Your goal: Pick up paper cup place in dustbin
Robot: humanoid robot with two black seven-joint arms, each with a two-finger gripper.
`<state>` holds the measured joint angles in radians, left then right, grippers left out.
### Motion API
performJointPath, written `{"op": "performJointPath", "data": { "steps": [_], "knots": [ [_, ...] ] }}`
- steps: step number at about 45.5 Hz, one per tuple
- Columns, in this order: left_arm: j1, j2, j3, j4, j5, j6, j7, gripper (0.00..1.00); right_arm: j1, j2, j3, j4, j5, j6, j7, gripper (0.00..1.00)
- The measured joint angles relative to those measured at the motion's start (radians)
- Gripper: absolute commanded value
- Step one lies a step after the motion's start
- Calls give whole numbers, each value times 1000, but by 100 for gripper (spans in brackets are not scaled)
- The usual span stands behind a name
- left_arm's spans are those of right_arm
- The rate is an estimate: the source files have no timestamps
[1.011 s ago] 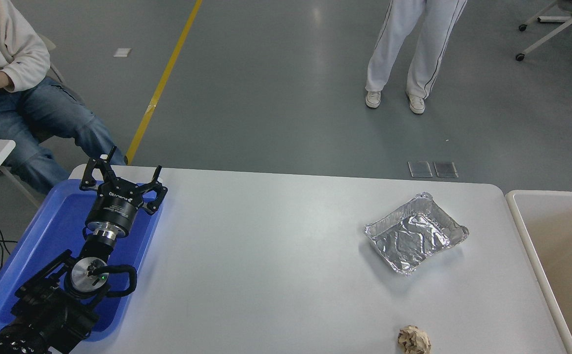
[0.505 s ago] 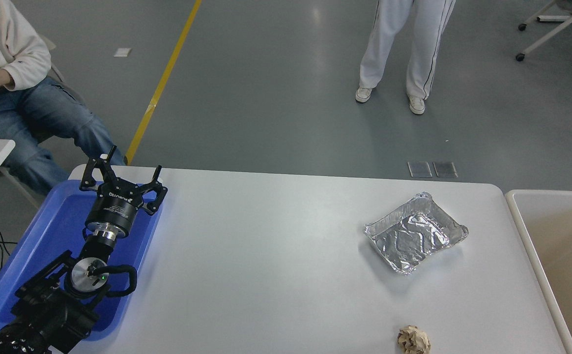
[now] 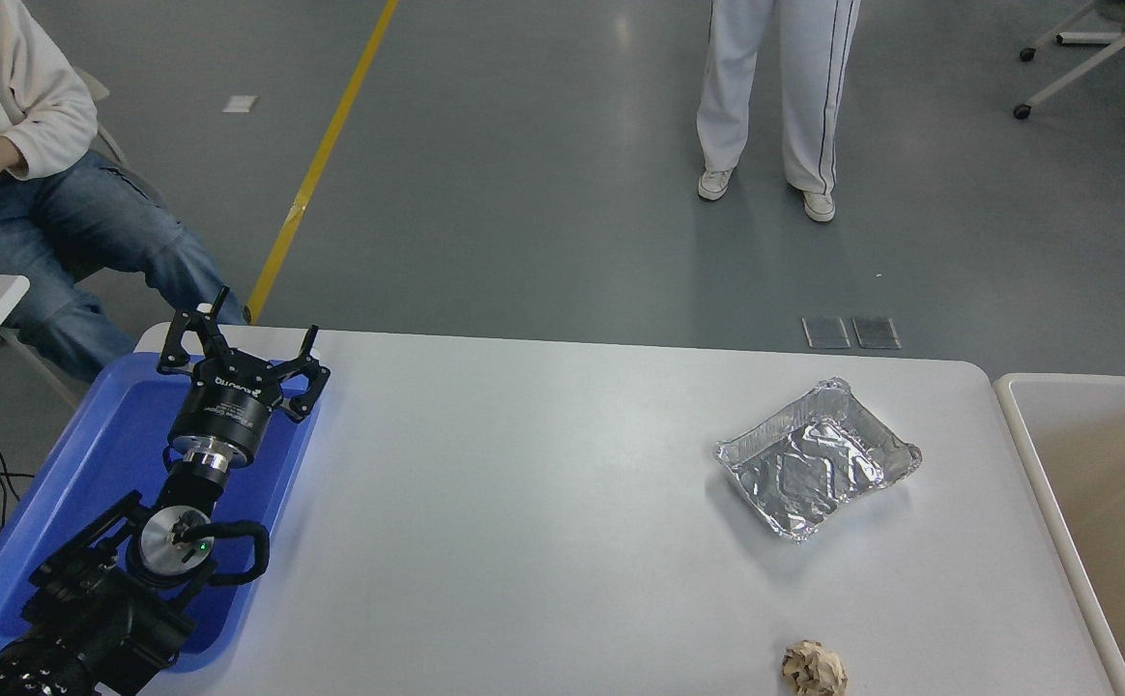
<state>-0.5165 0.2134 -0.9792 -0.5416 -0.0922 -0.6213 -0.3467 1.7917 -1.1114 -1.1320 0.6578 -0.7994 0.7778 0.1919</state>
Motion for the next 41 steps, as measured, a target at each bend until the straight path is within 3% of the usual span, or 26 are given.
{"op": "performJointPath", "data": {
  "steps": [8, 17, 41],
  "knots": [
    [0, 0, 0, 0, 0, 0, 0, 100, -174, 0, 104, -34, 8, -89, 0, 0],
    [0, 0, 0, 0, 0, 0, 0, 100, -367, 16, 176, -74, 101, -251, 0, 0],
    [-1, 0, 0, 0, 0, 0, 0, 100, -827, 194, 445, -265, 281, -566, 0, 0]
  ]
}}
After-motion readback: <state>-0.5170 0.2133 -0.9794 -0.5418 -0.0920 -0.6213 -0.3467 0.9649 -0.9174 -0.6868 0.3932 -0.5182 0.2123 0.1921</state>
